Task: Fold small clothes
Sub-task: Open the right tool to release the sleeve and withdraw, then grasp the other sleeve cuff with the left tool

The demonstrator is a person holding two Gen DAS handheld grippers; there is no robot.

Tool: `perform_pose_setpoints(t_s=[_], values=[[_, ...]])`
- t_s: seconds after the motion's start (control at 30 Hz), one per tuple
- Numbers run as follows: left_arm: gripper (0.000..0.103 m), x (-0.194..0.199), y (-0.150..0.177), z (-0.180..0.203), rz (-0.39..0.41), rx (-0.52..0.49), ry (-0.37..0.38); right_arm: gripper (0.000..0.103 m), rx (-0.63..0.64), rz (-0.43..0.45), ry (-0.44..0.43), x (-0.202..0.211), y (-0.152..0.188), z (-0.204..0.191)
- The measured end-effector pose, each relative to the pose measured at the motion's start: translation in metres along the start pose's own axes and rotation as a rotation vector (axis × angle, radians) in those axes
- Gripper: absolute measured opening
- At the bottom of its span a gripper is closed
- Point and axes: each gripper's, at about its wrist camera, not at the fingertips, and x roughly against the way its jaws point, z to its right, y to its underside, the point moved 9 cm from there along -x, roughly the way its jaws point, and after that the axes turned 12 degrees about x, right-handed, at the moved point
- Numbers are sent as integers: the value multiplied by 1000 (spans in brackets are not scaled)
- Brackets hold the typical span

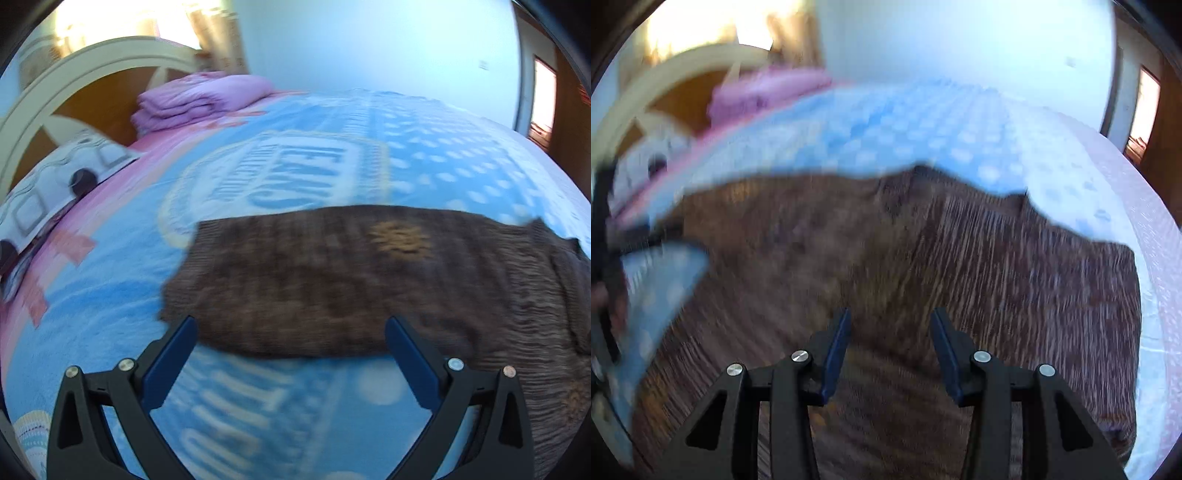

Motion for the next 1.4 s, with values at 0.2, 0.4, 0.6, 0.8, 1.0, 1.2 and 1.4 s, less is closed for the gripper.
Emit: perform_pose_setpoints(t_s=[0.2,0.4,0.6,0.8,1.0,1.2,1.4], values=[[103,-14,-5,-44,-13,67,-69,47,-72,-115,-44,-39,2,0],[103,-27,-5,-67,-60,132,-68,48,-24,-64,-9,-30,14,-18],[103,-30,-15,-84,-39,166,-103,48,23,-65,29,-24,20,-25],[103,-41,-21,-95,-59,201,-90,49,56,-48,40,-23,18,-31],[92,-46,-19,-79,-91,202,5,53,41,-22,28,-19,18,-32],[72,-51,-18,-61,-112,141,28,58,58,-28,32,-21,18,-38],[22,-46,-20,-43,-103,88,74,61,77,-35,50,-22,17,-40]])
